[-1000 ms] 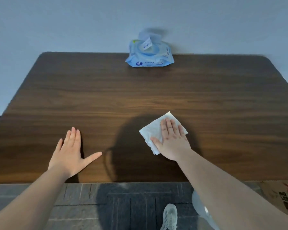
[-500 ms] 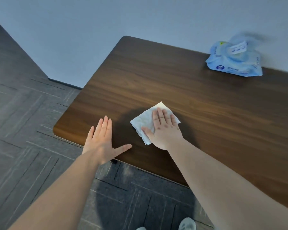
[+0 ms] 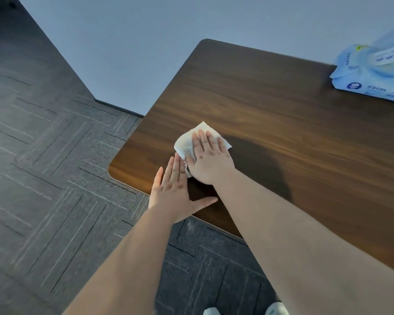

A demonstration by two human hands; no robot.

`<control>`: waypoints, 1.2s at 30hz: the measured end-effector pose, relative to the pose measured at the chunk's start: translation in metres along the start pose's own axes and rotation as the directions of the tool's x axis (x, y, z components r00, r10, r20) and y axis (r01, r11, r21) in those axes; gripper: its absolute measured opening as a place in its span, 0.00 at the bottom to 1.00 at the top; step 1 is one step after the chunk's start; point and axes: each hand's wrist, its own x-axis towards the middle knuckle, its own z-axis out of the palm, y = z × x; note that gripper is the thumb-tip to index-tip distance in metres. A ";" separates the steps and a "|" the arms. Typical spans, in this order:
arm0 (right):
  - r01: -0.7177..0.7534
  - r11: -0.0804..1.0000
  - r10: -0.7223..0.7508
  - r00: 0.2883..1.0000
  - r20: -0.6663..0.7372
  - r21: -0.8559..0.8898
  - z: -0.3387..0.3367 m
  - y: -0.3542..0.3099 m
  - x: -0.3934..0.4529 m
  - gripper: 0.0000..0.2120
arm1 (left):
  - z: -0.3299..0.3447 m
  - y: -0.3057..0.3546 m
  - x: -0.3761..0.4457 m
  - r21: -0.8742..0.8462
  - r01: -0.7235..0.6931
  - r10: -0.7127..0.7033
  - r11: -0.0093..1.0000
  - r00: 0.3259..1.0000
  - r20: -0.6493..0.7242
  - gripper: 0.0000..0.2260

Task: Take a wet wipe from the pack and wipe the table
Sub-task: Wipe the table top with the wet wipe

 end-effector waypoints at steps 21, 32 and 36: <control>-0.173 0.984 0.170 0.984 0.058 0.044 0.010 0.101 -0.164 0.36 | -0.022 0.050 -0.007 0.063 -0.242 0.237 0.968 0.969 0.072 0.49; -0.501 0.861 0.502 0.865 0.013 0.083 0.013 0.237 -0.291 0.37 | -0.006 0.209 -0.003 0.091 -0.498 0.489 0.862 0.866 0.107 0.42; -0.599 0.791 0.604 0.797 -0.001 0.122 0.011 0.286 -0.340 0.36 | 0.000 0.273 -0.002 0.103 -0.600 0.588 0.793 0.799 0.128 0.42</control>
